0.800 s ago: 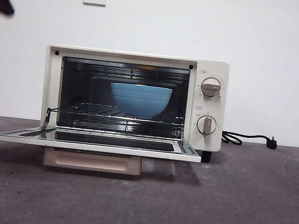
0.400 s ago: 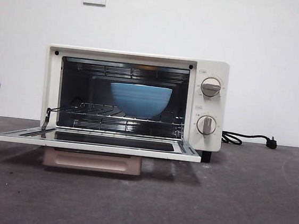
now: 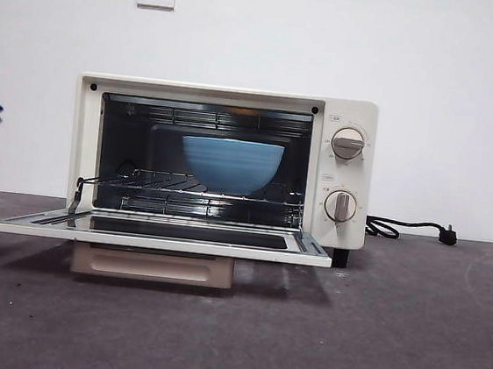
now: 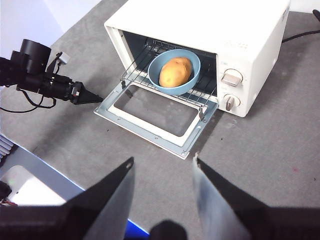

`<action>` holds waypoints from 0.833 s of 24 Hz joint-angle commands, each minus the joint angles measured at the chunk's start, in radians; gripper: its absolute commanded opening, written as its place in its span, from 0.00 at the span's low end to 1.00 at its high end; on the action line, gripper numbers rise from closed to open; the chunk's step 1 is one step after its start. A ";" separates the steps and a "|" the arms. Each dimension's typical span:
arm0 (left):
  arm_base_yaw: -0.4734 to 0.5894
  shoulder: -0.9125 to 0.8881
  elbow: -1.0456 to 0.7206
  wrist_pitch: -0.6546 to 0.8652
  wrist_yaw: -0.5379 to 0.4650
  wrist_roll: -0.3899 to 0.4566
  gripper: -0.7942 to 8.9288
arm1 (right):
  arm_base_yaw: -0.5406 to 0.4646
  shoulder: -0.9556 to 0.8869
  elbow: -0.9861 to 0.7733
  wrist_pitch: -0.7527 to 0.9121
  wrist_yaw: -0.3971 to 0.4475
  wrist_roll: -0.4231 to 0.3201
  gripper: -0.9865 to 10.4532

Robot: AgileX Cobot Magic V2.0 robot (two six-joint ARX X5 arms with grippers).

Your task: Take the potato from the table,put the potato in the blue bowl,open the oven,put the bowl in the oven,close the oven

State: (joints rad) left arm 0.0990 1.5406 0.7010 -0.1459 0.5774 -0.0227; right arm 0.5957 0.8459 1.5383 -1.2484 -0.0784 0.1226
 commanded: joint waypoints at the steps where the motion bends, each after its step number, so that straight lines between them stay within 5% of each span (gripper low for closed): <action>1: 0.001 0.045 -0.009 0.033 0.009 0.016 0.07 | 0.002 0.006 0.000 0.005 0.002 0.001 0.25; 20: -0.001 0.161 -0.008 0.119 0.258 -0.013 0.07 | 0.002 0.031 0.000 0.008 0.006 0.011 0.25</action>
State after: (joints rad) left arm 0.0986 1.6939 0.7010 -0.0353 0.8028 -0.0307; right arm 0.5957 0.8772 1.5383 -1.2476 -0.0753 0.1268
